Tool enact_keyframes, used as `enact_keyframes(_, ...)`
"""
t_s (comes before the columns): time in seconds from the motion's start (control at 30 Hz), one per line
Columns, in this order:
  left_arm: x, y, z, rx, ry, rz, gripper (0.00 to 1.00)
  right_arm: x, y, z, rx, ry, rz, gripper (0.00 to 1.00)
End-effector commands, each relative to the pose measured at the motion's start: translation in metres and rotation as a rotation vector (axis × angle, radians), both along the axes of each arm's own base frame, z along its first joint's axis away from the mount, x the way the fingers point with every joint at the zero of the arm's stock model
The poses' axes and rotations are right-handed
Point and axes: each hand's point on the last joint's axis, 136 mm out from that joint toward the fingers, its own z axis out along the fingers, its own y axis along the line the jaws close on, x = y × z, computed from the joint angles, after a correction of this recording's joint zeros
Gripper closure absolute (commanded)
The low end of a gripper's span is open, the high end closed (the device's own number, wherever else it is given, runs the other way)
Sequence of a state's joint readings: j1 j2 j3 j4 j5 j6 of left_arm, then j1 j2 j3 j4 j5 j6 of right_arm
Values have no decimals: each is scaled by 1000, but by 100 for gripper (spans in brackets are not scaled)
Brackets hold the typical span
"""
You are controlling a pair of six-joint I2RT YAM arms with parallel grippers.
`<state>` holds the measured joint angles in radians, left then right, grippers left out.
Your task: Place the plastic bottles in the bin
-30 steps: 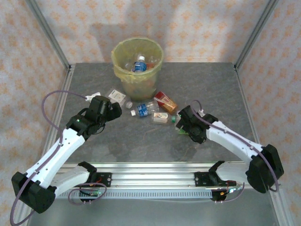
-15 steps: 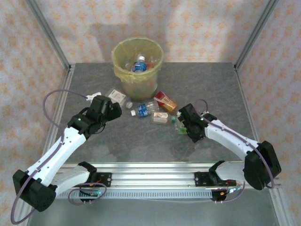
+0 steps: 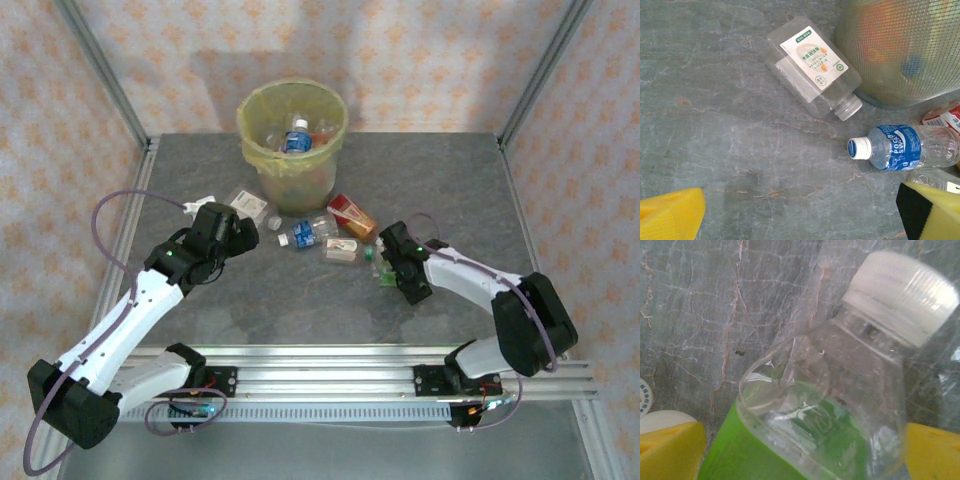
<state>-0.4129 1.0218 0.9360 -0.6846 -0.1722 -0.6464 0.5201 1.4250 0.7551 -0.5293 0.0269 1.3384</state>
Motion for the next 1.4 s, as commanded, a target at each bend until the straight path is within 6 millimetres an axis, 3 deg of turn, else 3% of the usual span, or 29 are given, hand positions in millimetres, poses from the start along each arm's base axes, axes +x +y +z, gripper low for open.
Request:
enact_keyframes(0.0,-3,7,12,43,-27,13,0,1,0,-10,-7,13,7,1)
enact_keyframes(0.13,-5,11,16,52,-38,22,0,-5,-6,-22,-24,45,18,2)
enact_keyframes(0.57,-6,14,24,48,-59,39,0,-12,-18,-43,-67,91,71,26)
enact_keyframes(0.87,-5,13,25,44,-66,43,0,-7,-12,-50,-80,132,143,46)
enact_keyframes(1.1,-3,13,26,49,-68,41,0,1,-15,-26,-131,117,203,60)
enact_keyframes(1.37,1,10,25,48,-63,34,0,6,-28,23,-234,70,291,71)
